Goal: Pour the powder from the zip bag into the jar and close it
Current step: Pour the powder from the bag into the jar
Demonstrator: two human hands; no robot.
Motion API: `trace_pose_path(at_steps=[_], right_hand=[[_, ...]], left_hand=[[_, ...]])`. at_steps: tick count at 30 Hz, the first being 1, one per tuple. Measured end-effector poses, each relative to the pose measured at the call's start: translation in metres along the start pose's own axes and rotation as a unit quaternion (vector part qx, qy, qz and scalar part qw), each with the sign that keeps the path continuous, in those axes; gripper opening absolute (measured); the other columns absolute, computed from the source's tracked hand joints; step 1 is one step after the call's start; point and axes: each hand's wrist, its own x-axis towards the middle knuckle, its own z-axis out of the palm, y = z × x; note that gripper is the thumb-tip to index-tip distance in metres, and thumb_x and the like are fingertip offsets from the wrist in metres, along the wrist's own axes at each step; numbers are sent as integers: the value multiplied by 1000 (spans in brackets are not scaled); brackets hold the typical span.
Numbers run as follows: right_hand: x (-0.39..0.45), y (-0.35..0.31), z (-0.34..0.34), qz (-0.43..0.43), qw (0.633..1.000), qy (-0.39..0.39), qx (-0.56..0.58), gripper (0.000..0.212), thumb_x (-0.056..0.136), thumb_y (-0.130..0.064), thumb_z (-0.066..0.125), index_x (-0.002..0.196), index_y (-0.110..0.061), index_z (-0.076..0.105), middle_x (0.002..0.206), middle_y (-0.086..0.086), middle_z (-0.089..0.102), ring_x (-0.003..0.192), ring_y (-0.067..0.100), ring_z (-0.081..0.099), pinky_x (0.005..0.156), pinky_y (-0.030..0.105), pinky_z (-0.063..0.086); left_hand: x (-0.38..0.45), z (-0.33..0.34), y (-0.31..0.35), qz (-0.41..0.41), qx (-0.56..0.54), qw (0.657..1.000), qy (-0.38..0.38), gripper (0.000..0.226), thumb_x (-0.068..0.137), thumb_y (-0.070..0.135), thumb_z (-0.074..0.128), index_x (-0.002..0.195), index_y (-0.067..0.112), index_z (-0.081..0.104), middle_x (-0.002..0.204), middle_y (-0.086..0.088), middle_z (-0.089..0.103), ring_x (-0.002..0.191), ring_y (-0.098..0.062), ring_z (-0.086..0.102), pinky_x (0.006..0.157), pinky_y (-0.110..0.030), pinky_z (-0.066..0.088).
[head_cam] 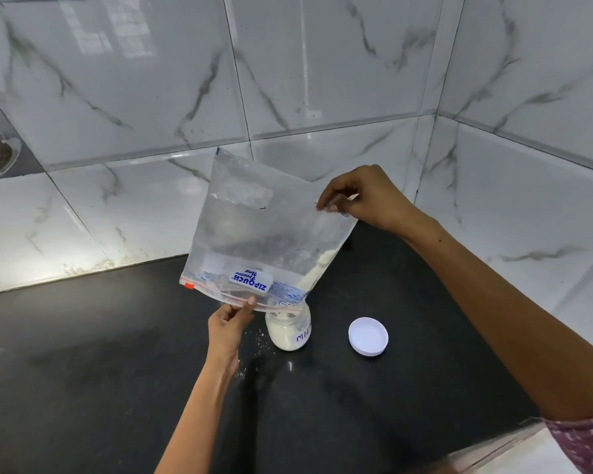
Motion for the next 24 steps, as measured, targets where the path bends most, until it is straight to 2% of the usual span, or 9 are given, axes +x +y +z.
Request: trace_pose_path(at_steps=[4,8,10,12,16,19,24], right_hand=[[3,-6,3,-14,1000,-3,-4,24,77,8,65,86,-11,75,84,-3,74,75,-3,67,73,15,54],[7,-13,4,-19,1000,8,-13,19,78,4,68,87,-11,75,79,-11,69,72,-3,66,75,24,57],[9,-16,7,-25,999,15,-17,19,78,5,67,87,-10,75,75,-12,67,66,-5,64,66,18,55],[12,-21,10,-32,999,19,-12,21,77,8,66,87,-9,75,76,-5,70,64,-4,64,62,12,52],[20,-34,17,-51,998,19,-15,21,76,9,65,86,-7,75,84,6,74,75,11,70,72,20,54],[26,-42,22,-52,998,15,-21,18,77,7,66,85,-7,74,79,2,72,73,13,69,69,14,51],[30,-49,28,-53,998,14,-22,14,75,6,67,81,-5,74,76,0,70,71,14,66,77,25,53]], left_hand=[[-1,-1,-1,-1,14,1000,13,11,82,13,69,91,6,71,71,10,72,64,5,61,69,-14,46],[-2,-3,1,-15,14,1000,21,9,81,13,71,89,8,72,83,2,74,74,2,65,77,-18,46],[-3,-4,1,-27,19,999,21,8,81,14,71,86,8,72,80,5,75,73,4,65,75,-16,46],[-3,-4,1,-40,20,999,19,7,80,14,72,85,8,73,80,5,75,75,3,66,75,-16,45],[-3,-5,2,-58,12,998,25,6,79,11,73,82,7,73,86,-3,75,85,-10,66,84,-23,47],[-6,-6,1,-61,23,997,32,8,79,13,74,84,6,73,88,-3,74,85,-7,66,83,-21,46],[-10,-8,-1,-62,16,997,45,10,77,14,75,86,8,73,85,4,75,80,2,68,76,-15,45]])
